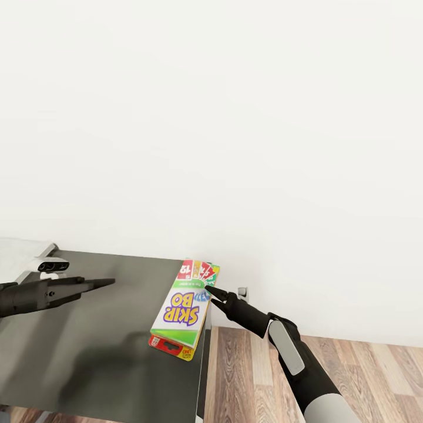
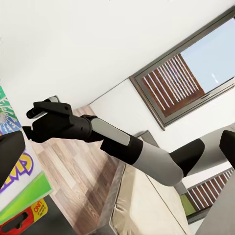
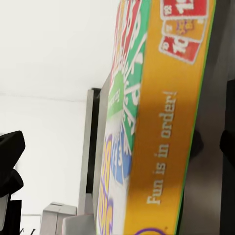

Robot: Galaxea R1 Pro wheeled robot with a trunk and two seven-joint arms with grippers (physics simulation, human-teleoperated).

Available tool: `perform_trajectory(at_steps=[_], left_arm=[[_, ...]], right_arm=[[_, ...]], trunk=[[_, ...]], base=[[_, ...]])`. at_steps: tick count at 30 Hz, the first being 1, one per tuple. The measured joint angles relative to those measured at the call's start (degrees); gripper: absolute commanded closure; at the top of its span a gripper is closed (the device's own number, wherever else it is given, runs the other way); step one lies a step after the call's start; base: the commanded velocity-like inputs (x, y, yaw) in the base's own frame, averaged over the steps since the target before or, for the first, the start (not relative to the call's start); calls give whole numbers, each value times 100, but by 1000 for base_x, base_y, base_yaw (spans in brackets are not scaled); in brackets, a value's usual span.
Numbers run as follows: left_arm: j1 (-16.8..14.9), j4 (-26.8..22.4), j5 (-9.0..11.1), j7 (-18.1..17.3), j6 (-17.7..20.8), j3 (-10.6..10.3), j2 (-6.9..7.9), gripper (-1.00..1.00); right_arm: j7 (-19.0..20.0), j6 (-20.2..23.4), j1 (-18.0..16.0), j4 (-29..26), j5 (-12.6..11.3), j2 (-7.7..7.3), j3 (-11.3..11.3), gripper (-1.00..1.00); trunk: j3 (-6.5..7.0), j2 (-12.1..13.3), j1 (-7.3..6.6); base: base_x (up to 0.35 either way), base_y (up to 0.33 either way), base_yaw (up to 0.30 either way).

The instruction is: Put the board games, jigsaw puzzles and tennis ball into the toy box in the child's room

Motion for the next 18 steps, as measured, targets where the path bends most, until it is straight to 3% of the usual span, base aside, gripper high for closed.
perform_trajectory(at_steps=[12,18], left_arm=[[0,1,-6,0,0,0,0,-100],[0,1,-3,0,0,-3,0,-100]], right_arm=[[0,0,0,2,0,0,-8,-100],[0,0,0,1,-3,0,-10,-100]], trunk=[[0,0,0],[0,0,-1]], base=[[5,0,0],[107,0,0]])
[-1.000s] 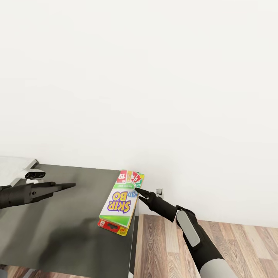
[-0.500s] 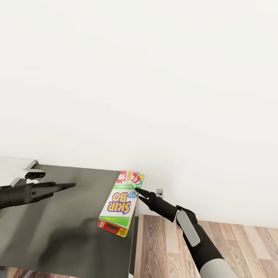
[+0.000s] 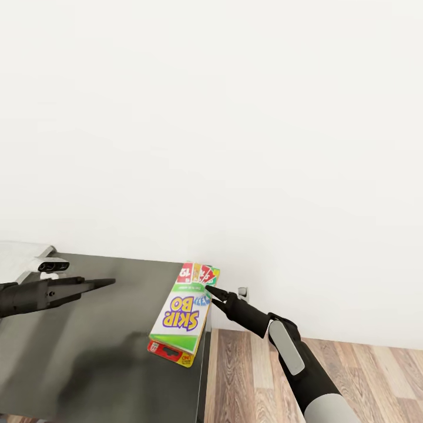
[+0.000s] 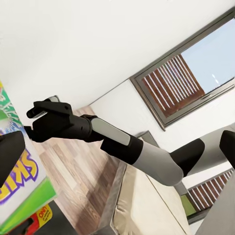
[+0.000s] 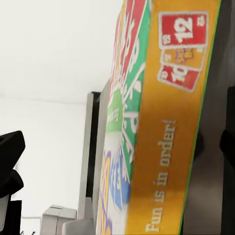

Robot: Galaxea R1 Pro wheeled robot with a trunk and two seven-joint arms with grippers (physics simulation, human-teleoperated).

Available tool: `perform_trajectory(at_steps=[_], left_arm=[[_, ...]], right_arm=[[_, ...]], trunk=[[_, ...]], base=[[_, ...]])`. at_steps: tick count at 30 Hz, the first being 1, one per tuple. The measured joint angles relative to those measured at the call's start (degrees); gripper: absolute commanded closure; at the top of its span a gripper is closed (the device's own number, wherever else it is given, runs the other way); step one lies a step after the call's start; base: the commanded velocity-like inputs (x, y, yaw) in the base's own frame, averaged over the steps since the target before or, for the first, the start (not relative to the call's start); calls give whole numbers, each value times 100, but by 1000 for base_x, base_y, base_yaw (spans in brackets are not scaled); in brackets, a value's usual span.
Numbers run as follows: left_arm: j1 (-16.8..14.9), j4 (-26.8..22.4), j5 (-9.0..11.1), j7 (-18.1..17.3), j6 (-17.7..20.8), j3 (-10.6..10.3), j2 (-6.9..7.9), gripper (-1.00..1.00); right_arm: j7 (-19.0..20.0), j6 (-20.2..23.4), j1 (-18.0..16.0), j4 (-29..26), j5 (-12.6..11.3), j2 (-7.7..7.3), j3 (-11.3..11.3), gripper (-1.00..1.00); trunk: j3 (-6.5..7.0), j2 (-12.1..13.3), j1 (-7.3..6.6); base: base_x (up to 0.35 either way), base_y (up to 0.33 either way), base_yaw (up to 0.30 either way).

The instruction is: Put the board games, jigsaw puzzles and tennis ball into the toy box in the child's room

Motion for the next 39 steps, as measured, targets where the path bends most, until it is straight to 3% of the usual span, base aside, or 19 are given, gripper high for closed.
perform_trajectory(at_steps=[39], left_arm=[[0,-2,-4,0,0,-6,0,-100]], right_arm=[[-9,15,0,27,-13,0,-16,-100]], trunk=[[0,0,1]], base=[[28,0,0]])
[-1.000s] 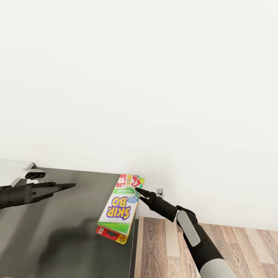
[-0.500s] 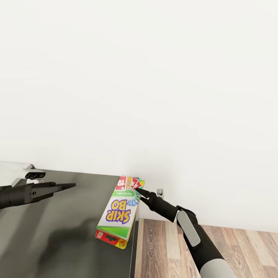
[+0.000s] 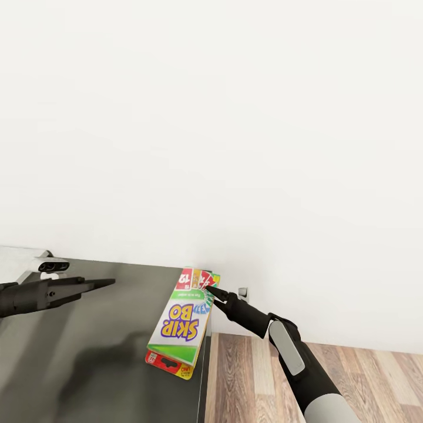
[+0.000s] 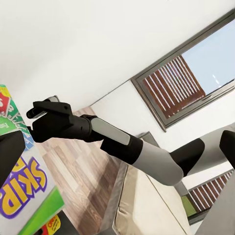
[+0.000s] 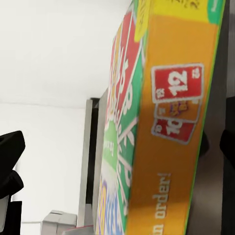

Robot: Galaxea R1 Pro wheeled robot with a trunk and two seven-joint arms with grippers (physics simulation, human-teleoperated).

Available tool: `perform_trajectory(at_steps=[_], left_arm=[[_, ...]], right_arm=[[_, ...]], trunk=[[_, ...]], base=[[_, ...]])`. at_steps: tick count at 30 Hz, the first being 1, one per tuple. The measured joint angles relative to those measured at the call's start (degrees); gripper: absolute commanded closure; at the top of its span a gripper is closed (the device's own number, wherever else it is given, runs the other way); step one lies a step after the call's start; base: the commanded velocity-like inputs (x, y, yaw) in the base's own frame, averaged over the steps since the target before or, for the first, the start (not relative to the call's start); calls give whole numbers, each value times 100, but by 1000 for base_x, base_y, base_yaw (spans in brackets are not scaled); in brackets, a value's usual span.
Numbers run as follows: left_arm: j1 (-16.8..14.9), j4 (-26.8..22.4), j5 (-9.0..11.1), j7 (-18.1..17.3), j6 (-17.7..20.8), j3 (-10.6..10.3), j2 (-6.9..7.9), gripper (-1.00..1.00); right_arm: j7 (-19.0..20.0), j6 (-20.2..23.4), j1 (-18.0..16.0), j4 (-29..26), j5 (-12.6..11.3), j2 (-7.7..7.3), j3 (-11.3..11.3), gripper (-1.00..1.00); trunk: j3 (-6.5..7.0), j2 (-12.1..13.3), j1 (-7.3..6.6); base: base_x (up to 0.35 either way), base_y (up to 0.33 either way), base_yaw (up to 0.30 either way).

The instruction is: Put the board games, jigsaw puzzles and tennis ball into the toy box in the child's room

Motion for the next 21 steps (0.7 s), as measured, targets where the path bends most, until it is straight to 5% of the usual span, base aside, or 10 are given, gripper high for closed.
perform_trajectory(at_steps=[21], left_arm=[[0,-5,-8,0,0,-7,-1,-100]], right_arm=[[0,3,0,0,-2,0,-7,-100]], trunk=[[0,0,0]], base=[[29,0,0]])
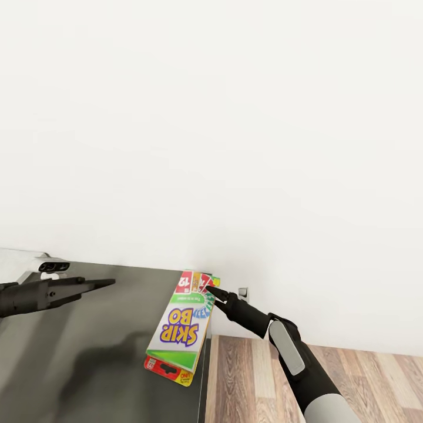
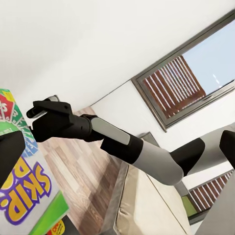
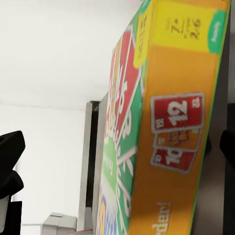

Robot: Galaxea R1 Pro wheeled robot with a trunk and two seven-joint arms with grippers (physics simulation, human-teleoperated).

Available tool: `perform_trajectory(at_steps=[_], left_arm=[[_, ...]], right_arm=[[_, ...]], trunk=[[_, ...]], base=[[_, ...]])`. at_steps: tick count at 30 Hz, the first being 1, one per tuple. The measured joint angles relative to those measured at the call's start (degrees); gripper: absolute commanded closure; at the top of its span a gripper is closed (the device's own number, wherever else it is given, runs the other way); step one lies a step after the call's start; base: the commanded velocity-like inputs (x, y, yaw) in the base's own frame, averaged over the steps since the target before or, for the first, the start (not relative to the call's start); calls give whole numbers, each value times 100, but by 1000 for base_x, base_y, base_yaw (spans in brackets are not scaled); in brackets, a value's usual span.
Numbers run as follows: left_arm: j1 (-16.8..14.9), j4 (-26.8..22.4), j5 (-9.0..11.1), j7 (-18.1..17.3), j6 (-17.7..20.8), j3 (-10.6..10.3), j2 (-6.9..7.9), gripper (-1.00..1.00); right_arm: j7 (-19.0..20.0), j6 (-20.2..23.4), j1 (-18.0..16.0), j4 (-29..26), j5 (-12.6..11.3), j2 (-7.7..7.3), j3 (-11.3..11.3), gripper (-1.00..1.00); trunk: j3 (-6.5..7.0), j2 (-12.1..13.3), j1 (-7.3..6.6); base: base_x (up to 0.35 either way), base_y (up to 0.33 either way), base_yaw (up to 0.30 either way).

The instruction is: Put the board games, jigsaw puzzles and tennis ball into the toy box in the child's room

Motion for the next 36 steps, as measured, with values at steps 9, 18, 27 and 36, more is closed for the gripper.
perform_trajectory(at_steps=[9,18,27,36], left_arm=[[0,1,1,0,0,0,1,-100],[0,0,2,0,0,1,1,-100],[0,-1,8,0,0,1,1,-100],[0,5,6,0,0,10,1,-100]], right_arm=[[0,0,0,0,0,0,-7,-100],[0,-5,0,0,9,0,-10,100],[9,10,0,0,9,0,-11,100],[10,14,0,0,6,0,-18,100]], trunk=[[0,0,0],[0,0,0],[0,0,0],[0,0,0]], base=[[2,0,0],[0,0,0],[0,0,0],[0,0,0]])
